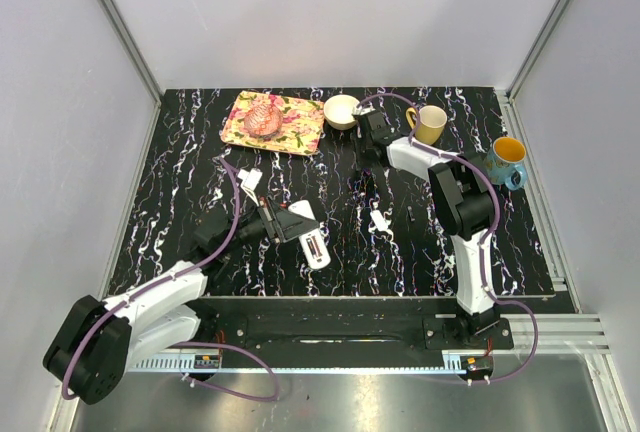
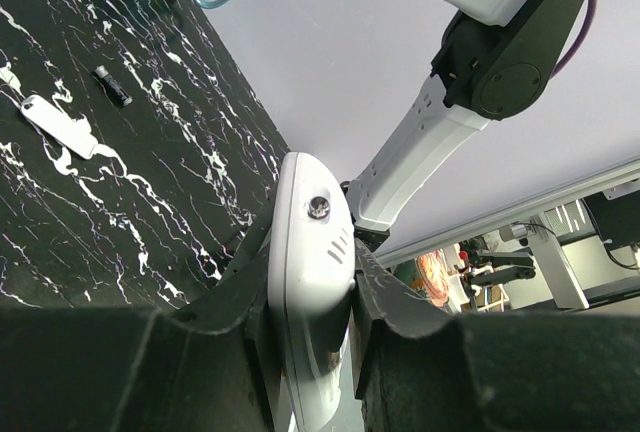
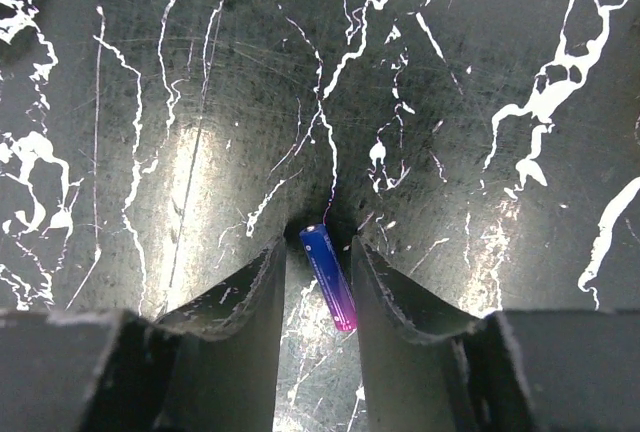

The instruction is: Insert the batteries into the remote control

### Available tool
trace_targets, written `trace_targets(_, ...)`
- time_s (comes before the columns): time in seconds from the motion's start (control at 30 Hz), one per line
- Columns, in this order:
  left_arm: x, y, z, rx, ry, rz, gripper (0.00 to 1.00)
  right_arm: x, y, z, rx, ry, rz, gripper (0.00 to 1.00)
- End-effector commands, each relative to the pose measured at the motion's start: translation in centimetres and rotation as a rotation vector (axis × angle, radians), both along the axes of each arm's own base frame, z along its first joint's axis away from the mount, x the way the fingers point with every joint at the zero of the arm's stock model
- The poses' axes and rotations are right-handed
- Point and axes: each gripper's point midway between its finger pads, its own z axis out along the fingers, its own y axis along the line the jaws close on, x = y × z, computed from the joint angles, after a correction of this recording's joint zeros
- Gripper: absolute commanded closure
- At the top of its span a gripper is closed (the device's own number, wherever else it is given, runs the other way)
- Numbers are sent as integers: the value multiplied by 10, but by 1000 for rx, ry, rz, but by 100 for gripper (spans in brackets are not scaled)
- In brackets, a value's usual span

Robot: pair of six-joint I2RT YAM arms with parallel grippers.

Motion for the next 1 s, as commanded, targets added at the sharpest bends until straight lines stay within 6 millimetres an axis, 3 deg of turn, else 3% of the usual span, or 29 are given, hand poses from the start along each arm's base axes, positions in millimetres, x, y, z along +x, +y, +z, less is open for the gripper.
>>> trace_targets(0.0, -4, 1, 22, -51, -84, -17, 100, -5, -4, -14, -8, 38, -13, 63)
trace_targets(0.27, -5, 1, 22, -53, -85, -24, 100, -8, -5, -16, -5, 51, -32, 73)
trace_targets(0.37, -5, 1, 21, -52, -86, -23, 100, -7, -3, -17, 4, 61, -40, 83)
trace_targets(0.47, -5, 1, 21, -53, -82, -21, 100, -6, -3, -17, 5, 74, -65, 100)
trace_targets(0.53, -5, 1, 22, -56, -84, -20, 100, -6, -2, -16, 17, 78, -79, 100)
trace_targets(0.63, -5, 1, 22, -55, -83, -18, 100, -5, 0, -11, 26, 71, -83, 90)
trace_targets(0.77, -4, 1, 22, -54, -83, -18, 100, -1, 2, -7, 26, 70, -80, 91)
trace_targets(0.83, -4, 1, 22, -55, -84, -18, 100, -1, 2, -8, 22, 75, -77, 99)
trace_targets(0.97, -2, 1, 21, -51, -78, -8, 100, -4, 0, 0, 31, 64, -90, 100)
